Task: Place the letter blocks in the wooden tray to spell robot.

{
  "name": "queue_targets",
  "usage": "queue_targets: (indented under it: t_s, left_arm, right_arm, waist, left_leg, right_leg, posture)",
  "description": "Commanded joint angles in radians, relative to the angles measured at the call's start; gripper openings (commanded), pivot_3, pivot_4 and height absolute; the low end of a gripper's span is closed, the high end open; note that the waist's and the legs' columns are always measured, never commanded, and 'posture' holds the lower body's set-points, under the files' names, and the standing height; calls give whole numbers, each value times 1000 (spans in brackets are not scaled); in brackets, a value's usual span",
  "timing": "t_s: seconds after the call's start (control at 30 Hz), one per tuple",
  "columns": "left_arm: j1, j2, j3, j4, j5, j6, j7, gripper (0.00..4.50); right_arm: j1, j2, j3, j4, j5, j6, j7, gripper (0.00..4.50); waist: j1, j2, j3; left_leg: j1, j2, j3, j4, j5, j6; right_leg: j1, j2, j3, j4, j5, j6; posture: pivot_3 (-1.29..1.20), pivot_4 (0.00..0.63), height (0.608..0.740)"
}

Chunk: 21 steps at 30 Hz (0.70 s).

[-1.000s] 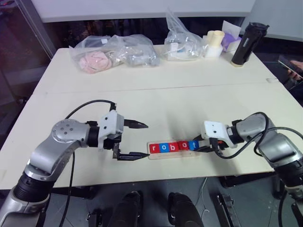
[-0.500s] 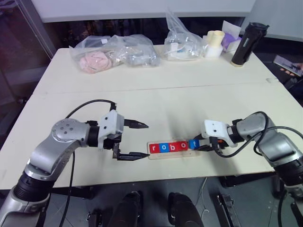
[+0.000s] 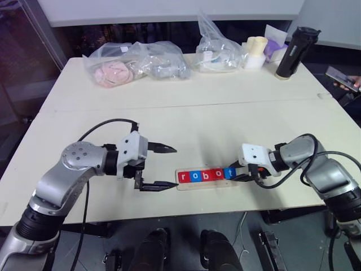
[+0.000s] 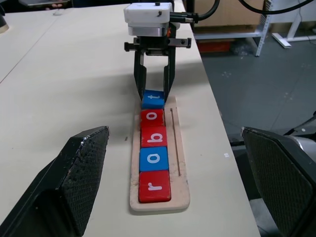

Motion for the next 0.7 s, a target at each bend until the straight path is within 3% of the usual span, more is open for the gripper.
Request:
queue_targets:
  t_s: [0.03, 0.1, 0.13, 0.7]
  left_arm:
    - [-8, 2, 19, -16, -5, -11, 2, 4500]
    - [-9, 2, 19, -14, -5, -11, 2, 4500]
    - [-10, 1, 18, -12, -3, -12, 2, 4500]
    - [-17, -3, 13, -2, 3, -19, -2, 4500]
  right_arm:
    - [-22, 1, -9, -43, 5, 8, 3, 3170]
    - [-28, 3, -11, -49, 5, 12, 1, 4268]
    - [-30, 2, -12, -51, 4, 11, 1, 4448]
    - [-112, -21, -60, 132, -32, -61, -53, 4448]
  waist:
    - [0, 0, 0]
    - [0, 0, 0]
    - [0, 0, 0]
    - [-1, 0, 0]
  left_leg:
    - [0, 0, 0, 0, 0, 0]
    - [0, 0, 0, 0, 0, 0]
    - [0, 0, 0, 0, 0, 0]
    - [0, 0, 1, 1, 0, 0]
  right_leg:
    - [0, 0, 0, 0, 0, 0]
    - [0, 0, 0, 0, 0, 0]
    - [0, 0, 0, 0, 0, 0]
    - [0, 1, 0, 1, 0, 0]
  posture:
    - [0, 150, 738]
    - [0, 150, 738]
    - [0, 150, 738]
    - [0, 150, 738]
